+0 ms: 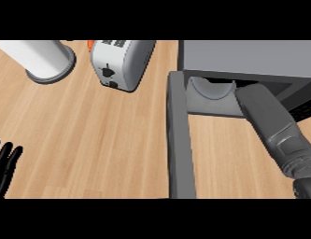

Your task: Pick up the milk, place it into the microwave and close the microwave

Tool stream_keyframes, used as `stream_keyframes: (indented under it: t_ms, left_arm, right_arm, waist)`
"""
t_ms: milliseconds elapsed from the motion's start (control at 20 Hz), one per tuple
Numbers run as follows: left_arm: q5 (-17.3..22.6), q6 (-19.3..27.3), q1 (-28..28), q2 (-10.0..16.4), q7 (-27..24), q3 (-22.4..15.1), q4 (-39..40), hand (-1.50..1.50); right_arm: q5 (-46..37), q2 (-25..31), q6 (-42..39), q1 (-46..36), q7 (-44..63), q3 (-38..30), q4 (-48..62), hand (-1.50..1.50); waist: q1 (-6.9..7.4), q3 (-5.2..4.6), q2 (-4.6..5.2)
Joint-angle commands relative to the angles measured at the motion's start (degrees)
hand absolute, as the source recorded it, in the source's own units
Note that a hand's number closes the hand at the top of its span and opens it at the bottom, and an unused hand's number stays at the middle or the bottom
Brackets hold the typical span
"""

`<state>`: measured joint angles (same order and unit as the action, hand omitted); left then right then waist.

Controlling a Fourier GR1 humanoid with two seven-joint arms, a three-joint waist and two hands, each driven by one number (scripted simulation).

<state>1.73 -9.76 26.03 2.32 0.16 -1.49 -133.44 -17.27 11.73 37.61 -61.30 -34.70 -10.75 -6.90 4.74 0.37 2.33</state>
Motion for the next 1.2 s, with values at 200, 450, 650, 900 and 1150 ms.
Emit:
stream_keyframes:
  t_ms: [200, 450, 650, 900, 1150]
  left_arm:
    - [-1.49, 0.34, 2.43, -0.33, 0.89, -0.68, -4.21, -1.50]
    - [-3.22, 1.10, 6.13, -2.26, -0.89, -4.03, -2.70, -1.50]
    - [-3.42, 1.24, 3.77, -2.16, -0.38, -3.35, -2.38, -1.50]
    - [-4.67, 3.12, 6.90, -2.30, -2.79, -8.26, -0.98, -1.50]
    - [-5.24, 3.12, 5.65, -2.29, -1.17, -8.02, -2.46, -1.50]
  right_arm:
    - [3.19, 4.61, -8.39, 1.85, -4.00, -3.35, -1.59, -1.50]
    - [5.68, 3.71, -14.39, 7.33, -9.51, -5.37, -2.84, -1.50]
    - [7.31, 4.14, -19.11, 3.88, -5.47, -6.50, -3.84, -1.50]
    - [8.32, 2.32, -23.22, 7.88, -6.87, -6.51, -5.50, -1.50]
    - [8.96, 1.65, -29.37, 12.99, -8.87, -5.97, -6.81, -1.50]
  waist:
    - [-1.25, -0.21, -1.16]
    - [-2.65, -0.27, -1.78]
    - [-3.07, -0.31, -1.88]
    - [-3.78, -0.35, -2.22]
    - [-4.36, -0.35, -2.36]
